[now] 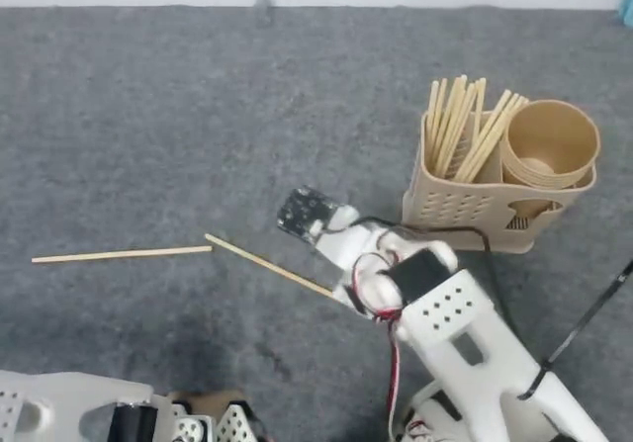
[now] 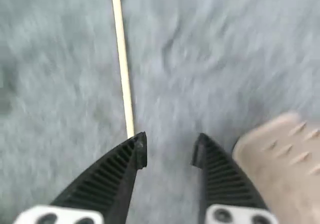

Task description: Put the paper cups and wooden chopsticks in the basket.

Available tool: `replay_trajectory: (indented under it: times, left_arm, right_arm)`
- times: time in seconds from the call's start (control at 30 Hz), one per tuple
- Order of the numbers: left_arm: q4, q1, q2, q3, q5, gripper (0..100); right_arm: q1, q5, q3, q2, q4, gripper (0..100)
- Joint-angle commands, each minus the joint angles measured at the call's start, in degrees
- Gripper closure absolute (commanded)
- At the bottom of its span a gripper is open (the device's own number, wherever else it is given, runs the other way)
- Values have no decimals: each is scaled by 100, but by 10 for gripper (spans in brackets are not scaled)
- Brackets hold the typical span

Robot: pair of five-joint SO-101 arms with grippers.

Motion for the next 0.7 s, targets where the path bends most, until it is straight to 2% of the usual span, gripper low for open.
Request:
replay_trajectory:
  times: [0.0, 0.17, 0.33, 0.67]
  left_arm:
    - [9, 35, -62, -31, -70, 775]
    - [0, 26, -62, -31, -70, 775]
    - [0, 18, -62, -31, -70, 775]
    - [-70, 53, 123, -75, -70, 775]
  right_arm:
    - [-391, -563, -536, 13, -778, 876]
    - [-1112, -1064, -1064, 1262, -1622, 879]
    - [-1314, -1213, -2259, 3055, -2088, 879]
    - [-1534, -1222, -5020, 6018, -1516, 879]
